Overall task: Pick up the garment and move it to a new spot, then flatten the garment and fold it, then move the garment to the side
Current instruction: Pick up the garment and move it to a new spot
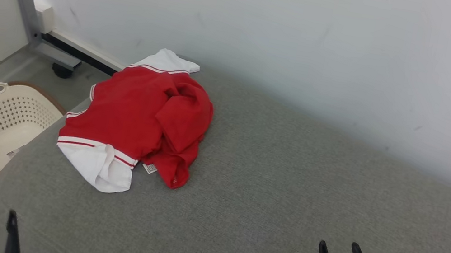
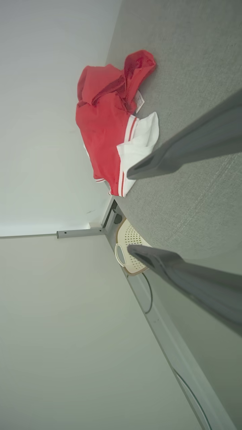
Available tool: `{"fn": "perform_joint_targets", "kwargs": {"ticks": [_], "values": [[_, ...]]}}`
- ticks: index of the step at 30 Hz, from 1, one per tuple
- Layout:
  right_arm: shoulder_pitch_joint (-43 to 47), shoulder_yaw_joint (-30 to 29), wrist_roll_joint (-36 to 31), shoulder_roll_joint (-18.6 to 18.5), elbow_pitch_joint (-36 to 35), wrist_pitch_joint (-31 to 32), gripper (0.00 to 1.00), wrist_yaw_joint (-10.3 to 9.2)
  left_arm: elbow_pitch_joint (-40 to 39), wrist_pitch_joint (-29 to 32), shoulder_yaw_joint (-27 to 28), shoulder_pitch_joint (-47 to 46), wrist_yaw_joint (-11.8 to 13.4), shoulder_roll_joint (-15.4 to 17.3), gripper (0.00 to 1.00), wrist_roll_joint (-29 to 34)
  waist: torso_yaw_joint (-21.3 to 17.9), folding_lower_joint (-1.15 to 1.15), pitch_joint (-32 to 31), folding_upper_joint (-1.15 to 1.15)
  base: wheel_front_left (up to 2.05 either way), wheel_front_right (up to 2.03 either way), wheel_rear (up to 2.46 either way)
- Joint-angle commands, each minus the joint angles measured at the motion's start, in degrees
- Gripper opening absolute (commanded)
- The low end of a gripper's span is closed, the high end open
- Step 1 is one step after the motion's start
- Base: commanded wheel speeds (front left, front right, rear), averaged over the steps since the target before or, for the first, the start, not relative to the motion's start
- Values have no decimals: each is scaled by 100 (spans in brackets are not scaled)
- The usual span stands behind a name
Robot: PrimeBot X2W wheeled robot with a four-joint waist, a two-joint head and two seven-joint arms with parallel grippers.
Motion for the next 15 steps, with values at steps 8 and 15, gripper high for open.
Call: {"fn": "perform_joint_targets", "kwargs": {"ticks": [8,15], "values": [[-389,254,-191,-13,-191,-15,100,-12,483,48,126,-1438,-214,587,100,-318,-1056,0,637,0,0,0,0],[-847,200,-276,-13,-423,-15,100,-12,994,415,260,-2827,-317,1194,100,-617,-1838,0,1366,0,0,0,0]]}}
